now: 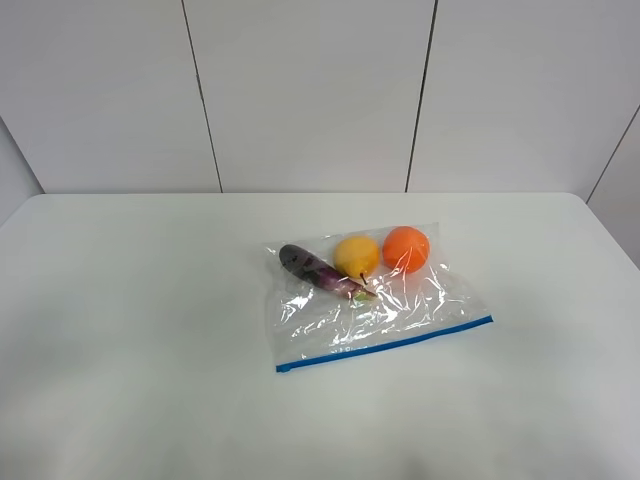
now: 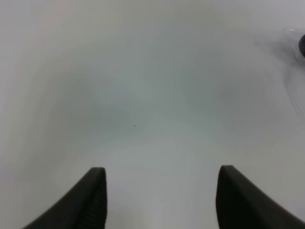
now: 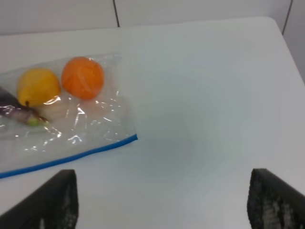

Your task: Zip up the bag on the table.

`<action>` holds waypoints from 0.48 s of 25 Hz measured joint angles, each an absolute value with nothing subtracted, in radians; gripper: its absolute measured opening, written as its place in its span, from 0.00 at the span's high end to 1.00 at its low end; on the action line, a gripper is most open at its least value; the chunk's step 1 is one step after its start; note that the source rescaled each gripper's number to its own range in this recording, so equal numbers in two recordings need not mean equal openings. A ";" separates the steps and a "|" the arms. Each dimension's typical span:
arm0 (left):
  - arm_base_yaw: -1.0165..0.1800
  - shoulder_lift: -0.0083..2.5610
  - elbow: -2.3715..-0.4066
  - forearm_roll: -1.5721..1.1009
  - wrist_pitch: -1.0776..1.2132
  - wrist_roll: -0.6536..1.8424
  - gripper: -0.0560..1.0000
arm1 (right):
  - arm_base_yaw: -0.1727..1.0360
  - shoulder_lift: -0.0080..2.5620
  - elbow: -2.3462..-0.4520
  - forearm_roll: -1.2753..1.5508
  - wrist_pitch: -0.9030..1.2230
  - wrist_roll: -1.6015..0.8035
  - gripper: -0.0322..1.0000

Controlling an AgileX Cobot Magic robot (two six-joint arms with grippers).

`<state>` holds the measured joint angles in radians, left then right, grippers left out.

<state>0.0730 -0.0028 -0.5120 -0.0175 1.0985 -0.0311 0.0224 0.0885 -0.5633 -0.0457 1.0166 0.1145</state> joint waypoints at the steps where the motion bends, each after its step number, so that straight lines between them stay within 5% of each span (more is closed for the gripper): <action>1: 0.073 -0.003 -0.512 -0.017 1.098 -0.031 0.42 | 0.019 0.076 -0.555 -0.055 1.016 0.115 0.05; 12: 0.073 -0.003 -0.512 -0.017 1.098 -0.031 0.42 | -0.014 -0.006 -0.505 -0.081 1.016 0.123 0.05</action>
<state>0.0730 -0.0028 -0.5120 -0.0175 1.0985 -0.0311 -0.0143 -0.0065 -0.5045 -0.0808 1.0158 0.1234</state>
